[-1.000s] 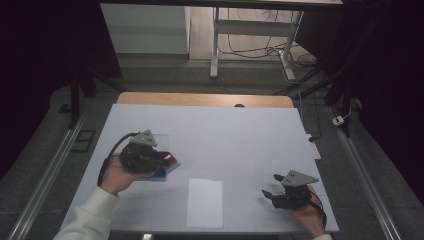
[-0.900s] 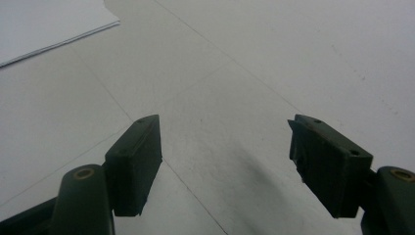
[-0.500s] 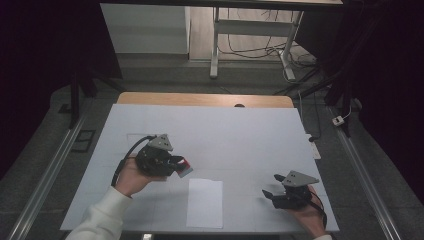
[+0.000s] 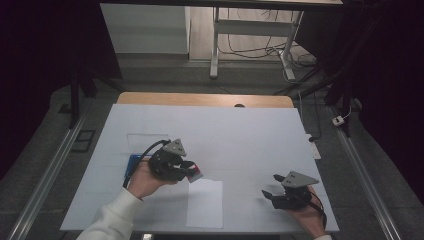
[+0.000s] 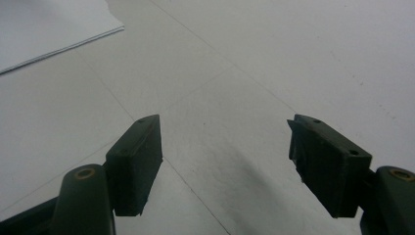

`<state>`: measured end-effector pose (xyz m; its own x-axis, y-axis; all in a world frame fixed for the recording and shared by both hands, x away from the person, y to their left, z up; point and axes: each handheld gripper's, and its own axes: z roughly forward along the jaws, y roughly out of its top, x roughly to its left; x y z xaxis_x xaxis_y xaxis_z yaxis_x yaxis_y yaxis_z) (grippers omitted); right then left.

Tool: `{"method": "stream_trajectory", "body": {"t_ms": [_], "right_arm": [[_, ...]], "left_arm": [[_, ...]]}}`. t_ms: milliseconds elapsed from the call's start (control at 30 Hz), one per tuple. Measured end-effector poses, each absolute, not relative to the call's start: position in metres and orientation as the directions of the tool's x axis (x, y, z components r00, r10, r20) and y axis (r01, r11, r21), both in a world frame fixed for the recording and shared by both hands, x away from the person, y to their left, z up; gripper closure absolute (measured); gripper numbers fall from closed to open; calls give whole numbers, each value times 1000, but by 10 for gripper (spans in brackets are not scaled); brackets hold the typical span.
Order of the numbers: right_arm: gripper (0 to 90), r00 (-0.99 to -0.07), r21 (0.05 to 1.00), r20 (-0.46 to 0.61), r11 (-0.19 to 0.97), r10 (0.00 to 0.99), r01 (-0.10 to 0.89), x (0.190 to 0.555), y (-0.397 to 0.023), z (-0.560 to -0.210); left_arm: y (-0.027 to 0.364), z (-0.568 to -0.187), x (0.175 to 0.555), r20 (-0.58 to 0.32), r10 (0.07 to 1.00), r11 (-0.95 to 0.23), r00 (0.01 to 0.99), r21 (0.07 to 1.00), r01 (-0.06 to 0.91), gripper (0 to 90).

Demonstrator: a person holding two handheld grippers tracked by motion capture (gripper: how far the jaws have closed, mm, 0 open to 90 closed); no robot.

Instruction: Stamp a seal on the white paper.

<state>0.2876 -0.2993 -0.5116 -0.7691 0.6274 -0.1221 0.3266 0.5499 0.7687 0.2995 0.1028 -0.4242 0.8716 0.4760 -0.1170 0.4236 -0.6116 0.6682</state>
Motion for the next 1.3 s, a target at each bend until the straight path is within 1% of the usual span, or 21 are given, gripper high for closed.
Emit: {"method": "stream_trajectory", "body": {"t_ms": [433, 833, 1300], "right_arm": [[281, -770, 767, -122, 552, 626, 327, 287, -298, -511], [280, -773, 766, -123, 555, 622, 324, 287, -298, -512], [281, -773, 763, -127, 560, 621, 324, 288, -298, -513]], "left_arm": [[74, -442, 299, -122, 428, -668, 896, 626, 404, 699], [65, -456, 291, -130, 411, -702, 903, 586, 404, 699], [53, -471, 289, -109, 407, -744, 907, 537, 398, 699]]}}
